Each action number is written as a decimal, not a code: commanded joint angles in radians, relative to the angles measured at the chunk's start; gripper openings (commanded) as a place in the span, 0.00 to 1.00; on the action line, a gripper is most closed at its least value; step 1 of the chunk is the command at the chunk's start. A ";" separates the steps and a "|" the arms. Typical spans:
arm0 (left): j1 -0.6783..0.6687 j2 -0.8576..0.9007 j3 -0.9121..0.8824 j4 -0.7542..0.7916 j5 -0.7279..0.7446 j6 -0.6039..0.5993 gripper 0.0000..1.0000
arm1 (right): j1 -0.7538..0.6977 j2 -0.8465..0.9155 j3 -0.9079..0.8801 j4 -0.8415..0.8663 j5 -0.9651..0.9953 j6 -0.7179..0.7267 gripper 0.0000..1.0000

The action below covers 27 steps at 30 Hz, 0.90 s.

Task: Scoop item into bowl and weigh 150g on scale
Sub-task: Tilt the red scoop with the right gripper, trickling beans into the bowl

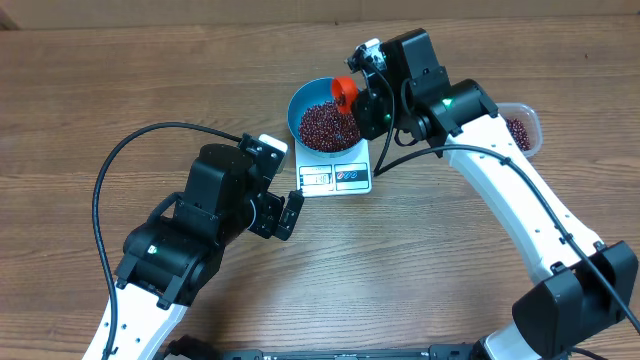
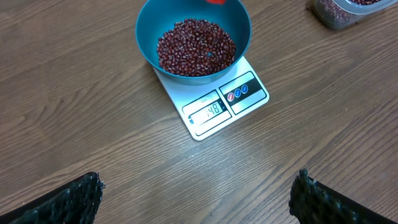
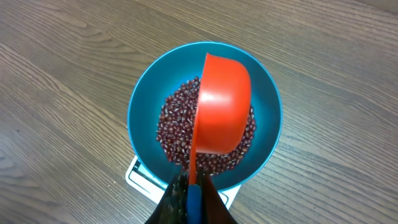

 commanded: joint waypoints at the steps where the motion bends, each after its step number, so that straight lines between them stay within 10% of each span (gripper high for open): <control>1: -0.006 0.005 -0.003 0.002 -0.006 -0.006 0.99 | 0.023 -0.041 0.006 -0.026 0.024 -0.023 0.03; 27: -0.006 0.005 -0.003 0.002 -0.006 -0.006 1.00 | 0.081 -0.041 0.006 -0.026 0.148 -0.042 0.04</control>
